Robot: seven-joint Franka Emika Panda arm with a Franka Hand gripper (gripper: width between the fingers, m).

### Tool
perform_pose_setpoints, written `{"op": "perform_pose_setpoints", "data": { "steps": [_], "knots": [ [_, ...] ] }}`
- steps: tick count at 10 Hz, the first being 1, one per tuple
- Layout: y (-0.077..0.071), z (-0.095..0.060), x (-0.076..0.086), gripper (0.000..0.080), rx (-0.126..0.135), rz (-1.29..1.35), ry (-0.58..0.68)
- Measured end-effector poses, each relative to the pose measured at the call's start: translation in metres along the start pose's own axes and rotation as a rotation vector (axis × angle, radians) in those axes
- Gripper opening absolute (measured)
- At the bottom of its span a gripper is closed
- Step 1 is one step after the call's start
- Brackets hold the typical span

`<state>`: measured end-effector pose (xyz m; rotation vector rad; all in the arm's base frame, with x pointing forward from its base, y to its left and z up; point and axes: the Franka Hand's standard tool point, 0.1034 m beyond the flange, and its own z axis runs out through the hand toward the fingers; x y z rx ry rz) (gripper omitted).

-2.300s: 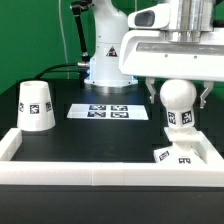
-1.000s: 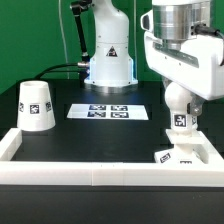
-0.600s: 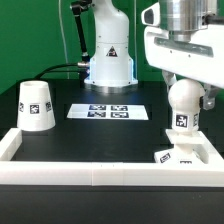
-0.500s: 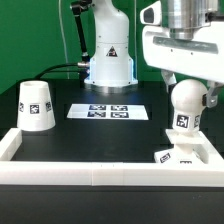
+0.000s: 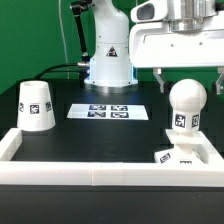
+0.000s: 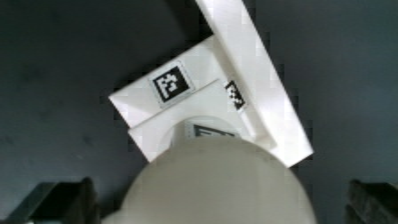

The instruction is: Assemble lamp

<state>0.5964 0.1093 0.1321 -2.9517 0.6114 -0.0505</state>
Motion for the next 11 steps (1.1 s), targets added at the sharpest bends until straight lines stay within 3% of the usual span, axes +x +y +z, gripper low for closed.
{"op": "perform_pose_setpoints", "data": {
  "steps": [5, 9, 11],
  "knots": [
    [0.002, 0.000, 0.001, 0.0699, -0.002, -0.383, 0.000],
    [0.002, 0.001, 0.010, 0.0699, -0.026, -0.870, 0.032],
    [0.001, 0.003, 0.012, 0.0699, -0.053, -1.008, 0.024]
  ]
}}
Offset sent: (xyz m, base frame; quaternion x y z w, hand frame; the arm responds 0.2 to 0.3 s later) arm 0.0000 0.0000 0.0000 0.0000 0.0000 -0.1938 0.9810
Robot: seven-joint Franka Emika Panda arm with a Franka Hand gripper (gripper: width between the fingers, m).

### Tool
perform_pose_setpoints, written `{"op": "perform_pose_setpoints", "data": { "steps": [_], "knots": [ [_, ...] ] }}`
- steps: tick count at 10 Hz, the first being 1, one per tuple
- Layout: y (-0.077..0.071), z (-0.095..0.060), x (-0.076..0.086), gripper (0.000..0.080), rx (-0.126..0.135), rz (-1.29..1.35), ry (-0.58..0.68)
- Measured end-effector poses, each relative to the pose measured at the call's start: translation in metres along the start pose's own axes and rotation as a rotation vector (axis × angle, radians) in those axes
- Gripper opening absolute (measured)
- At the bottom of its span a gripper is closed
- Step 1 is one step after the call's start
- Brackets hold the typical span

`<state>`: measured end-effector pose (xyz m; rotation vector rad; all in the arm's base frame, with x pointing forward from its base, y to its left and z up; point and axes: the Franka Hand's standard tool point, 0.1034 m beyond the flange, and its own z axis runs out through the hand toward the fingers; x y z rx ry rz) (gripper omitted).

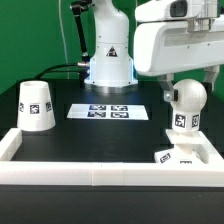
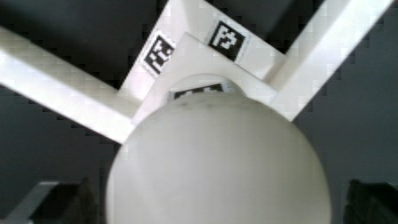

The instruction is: Assemble lamp

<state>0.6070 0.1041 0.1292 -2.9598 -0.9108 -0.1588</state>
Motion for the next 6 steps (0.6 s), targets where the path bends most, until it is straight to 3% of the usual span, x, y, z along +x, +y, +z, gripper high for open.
{"op": "perform_pose_setpoints", "data": {
  "steps": [4, 6],
  "knots": [
    [0.0057, 0.0006, -0.0032, 0.0699, -0.013, -0.201, -0.010],
    [0.0079, 0.0042, -0.0041, 0.0699, -0.024, -0.436, -0.027]
  ]
}}
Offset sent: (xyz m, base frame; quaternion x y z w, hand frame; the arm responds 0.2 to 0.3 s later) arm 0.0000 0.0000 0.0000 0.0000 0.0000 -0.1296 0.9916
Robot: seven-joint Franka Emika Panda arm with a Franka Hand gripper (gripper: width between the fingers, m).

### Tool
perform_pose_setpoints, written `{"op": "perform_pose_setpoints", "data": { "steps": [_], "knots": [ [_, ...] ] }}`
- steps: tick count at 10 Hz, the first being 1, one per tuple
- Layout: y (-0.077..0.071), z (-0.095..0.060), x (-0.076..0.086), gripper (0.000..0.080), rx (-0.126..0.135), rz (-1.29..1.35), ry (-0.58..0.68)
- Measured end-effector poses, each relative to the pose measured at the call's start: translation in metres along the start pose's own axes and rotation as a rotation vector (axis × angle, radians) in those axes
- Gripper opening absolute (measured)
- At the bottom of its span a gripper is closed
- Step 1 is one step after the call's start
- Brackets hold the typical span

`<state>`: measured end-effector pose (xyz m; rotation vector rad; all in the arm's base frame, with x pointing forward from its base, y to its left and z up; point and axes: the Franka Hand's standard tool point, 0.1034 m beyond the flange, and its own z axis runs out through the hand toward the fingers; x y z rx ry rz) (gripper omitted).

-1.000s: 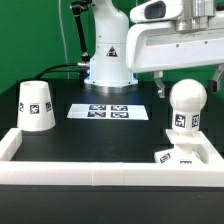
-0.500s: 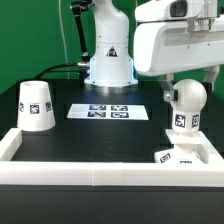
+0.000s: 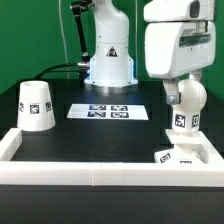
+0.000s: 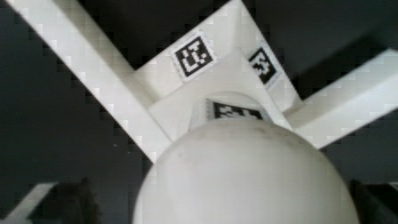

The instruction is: Assemble lamp

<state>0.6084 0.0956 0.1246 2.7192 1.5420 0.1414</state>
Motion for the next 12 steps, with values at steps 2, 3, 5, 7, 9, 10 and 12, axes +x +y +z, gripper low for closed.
{"op": "perform_pose_setpoints", "data": {
  "steps": [2, 3, 5, 7, 9, 10, 12],
  "knots": [
    [-0.0042, 0.0010, 0.0053, 0.0699, -0.015, -0.153, -0.026],
    [-0.0052, 0.0018, 0.0072, 0.0699, -0.016, -0.232, -0.043],
    [-0.0010, 0.0017, 0.0093, 0.0699, -0.012, -0.426, -0.060],
    [0.0005, 0.0011, 0.0090, 0.0699, -0.007, -0.522, -0.065],
    [-0.0022, 0.0020, 0.0116, 0.0699, -0.019, -0.632, -0.087],
    [-0.0044, 0.0030, 0.0121, 0.0699, -0.018, -0.630, -0.090],
    [-0.0033, 0.0033, 0.0103, 0.0680, -0.018, -0.615, -0.091]
  ]
}}
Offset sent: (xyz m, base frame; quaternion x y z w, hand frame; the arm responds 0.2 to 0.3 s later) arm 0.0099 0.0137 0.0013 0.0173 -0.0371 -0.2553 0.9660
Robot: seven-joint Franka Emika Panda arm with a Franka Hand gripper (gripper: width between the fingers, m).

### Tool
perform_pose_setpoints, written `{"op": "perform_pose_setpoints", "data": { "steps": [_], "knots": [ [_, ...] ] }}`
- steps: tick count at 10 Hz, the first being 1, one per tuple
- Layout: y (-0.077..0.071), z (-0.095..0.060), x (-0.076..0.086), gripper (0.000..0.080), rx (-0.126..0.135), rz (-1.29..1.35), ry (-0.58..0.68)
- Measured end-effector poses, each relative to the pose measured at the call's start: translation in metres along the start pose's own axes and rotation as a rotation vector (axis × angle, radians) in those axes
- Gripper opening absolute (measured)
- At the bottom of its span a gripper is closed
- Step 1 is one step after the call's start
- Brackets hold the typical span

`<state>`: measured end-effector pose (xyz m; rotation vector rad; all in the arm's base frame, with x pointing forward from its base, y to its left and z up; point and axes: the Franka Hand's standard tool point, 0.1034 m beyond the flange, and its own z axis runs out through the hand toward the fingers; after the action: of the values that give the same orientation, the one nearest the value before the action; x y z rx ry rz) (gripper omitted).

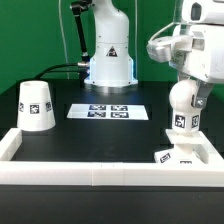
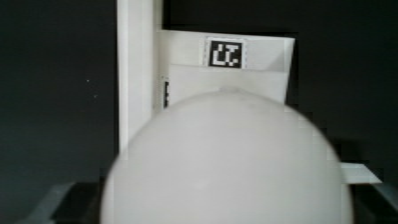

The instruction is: Assemble lamp

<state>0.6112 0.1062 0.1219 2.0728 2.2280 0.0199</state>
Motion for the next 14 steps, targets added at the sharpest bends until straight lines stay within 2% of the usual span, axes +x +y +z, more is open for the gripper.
{"op": "perform_pose_setpoints", "data": {
  "steps": [1, 5, 9, 11, 14],
  "knots": [
    [0.0001, 0.0000, -0.0003, 0.0576, 0.000, 0.000, 0.000],
    [0.0000, 0.0001, -0.0012, 0.0577, 0.002, 0.111, 0.005],
    [-0.0006, 0.0006, -0.0026, 0.0578, 0.005, 0.525, 0.004],
    [-0.0015, 0.0009, -0.0023, 0.0579, 0.015, 0.785, -0.002],
    [-0.0008, 0.0013, -0.0022, 0.0579, 0.020, 1.014, -0.008]
  ]
}}
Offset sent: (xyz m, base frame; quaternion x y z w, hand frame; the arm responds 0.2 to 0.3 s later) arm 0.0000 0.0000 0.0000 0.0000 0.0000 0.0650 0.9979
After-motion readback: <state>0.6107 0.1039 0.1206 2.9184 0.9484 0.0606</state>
